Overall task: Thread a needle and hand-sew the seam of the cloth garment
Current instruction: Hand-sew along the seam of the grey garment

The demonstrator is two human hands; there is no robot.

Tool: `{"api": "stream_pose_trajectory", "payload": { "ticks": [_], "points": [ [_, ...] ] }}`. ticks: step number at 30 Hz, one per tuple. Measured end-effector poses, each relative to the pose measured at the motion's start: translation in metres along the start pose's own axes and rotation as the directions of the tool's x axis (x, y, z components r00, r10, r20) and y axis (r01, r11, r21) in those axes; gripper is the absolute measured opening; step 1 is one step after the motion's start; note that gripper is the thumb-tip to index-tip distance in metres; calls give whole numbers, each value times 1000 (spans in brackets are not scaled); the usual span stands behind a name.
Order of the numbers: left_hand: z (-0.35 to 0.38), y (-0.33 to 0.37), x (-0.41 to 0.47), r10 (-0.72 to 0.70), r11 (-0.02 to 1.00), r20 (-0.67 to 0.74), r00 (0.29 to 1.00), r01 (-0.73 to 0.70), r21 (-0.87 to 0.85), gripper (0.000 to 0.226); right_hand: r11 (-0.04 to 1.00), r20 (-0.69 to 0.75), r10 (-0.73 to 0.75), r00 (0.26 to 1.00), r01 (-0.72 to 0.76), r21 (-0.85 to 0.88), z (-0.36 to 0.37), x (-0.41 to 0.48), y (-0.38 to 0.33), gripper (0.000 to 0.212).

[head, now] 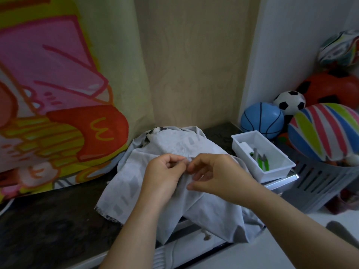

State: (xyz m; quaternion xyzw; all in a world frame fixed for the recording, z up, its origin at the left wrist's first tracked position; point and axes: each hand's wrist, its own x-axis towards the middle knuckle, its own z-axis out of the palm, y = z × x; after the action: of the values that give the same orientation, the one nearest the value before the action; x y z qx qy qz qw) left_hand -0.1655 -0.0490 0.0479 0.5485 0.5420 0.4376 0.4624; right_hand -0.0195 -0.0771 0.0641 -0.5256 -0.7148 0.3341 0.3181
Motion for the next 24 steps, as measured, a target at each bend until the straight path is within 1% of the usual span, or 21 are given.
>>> {"api": "stream_pose_trajectory", "payload": {
  "ticks": [3,8,12,14,16,18,19,21,22,24],
  "points": [
    [0,0,0,4,1000,5,1000,-4,-4,8,999,-30,-23,999,22,-36,1,1,2,27],
    [-2,-3,2,8,1000,-15,1000,-8,11,5,998,6,-57,998,57,-19,-4,0,2,27],
    [-3,-5,2,25,999,-15,1000,-25,23,5,998,-5,-62,998,62,-22,-7,2,6,24],
    [-3,-4,1,51,998,7,999,-51,49,5,998,-29,-62,998,61,-28,-6,4,8,19],
    [-1,-2,-1,85,994,53,995,-89,71,7,997,-84,-66,994,63,-42,-2,5,10,11],
    [-1,0,-2,118,990,93,989,-125,68,12,997,-143,-73,987,68,-40,3,5,10,10],
    [-1,0,-2,129,988,104,986,-136,67,12,998,-155,-56,986,57,1,3,5,9,14],
    [-4,0,-3,140,987,119,983,-148,64,10,990,-162,6,987,17,139,-5,4,5,22],
    [-5,0,-3,146,986,128,981,-155,63,10,984,-173,51,984,-20,175,-12,5,4,22],
    [-7,0,-3,161,984,161,974,-171,51,12,980,-164,161,973,-138,145,-24,5,3,18]
  ]
}}
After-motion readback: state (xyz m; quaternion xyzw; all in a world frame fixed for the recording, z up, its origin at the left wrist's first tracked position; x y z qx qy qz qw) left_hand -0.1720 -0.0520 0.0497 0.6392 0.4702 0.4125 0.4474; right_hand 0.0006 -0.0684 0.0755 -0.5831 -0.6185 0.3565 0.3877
